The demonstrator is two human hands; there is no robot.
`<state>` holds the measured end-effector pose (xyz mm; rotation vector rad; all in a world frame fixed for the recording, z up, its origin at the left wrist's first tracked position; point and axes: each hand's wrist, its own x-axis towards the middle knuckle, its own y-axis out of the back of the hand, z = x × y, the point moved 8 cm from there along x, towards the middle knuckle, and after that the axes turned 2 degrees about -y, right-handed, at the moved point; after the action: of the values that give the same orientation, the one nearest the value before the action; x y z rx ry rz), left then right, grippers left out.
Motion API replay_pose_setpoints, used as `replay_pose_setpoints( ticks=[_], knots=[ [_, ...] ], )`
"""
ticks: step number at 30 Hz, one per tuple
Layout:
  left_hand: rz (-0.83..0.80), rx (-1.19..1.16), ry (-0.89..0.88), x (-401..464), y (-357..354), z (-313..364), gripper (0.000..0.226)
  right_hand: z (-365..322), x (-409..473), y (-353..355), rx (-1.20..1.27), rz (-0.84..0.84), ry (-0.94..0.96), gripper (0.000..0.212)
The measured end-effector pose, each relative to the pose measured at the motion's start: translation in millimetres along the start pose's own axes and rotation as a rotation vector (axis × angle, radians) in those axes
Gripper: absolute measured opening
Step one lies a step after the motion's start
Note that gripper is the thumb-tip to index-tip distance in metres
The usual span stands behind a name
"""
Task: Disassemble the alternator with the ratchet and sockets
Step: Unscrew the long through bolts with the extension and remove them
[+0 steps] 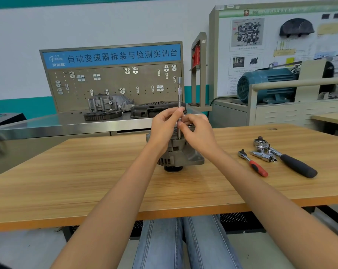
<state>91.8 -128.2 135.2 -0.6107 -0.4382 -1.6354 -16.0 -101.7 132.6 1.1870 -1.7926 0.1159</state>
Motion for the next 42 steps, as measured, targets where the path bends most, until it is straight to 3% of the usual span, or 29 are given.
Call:
replay_pose_setpoints(
  ticks=[27,42],
  knots=[
    [0.024,-0.031,0.025,2.1,1.1,-3.8,0.008,1.0,1.8,0.9,0.021,-0.022,-0.023,0.017],
    [0.033,-0.013,0.031,2.1,2.7,-4.6,0.023,3.7,1.6,-0.3,0.047,0.018,-0.044,0.02]
  ],
)
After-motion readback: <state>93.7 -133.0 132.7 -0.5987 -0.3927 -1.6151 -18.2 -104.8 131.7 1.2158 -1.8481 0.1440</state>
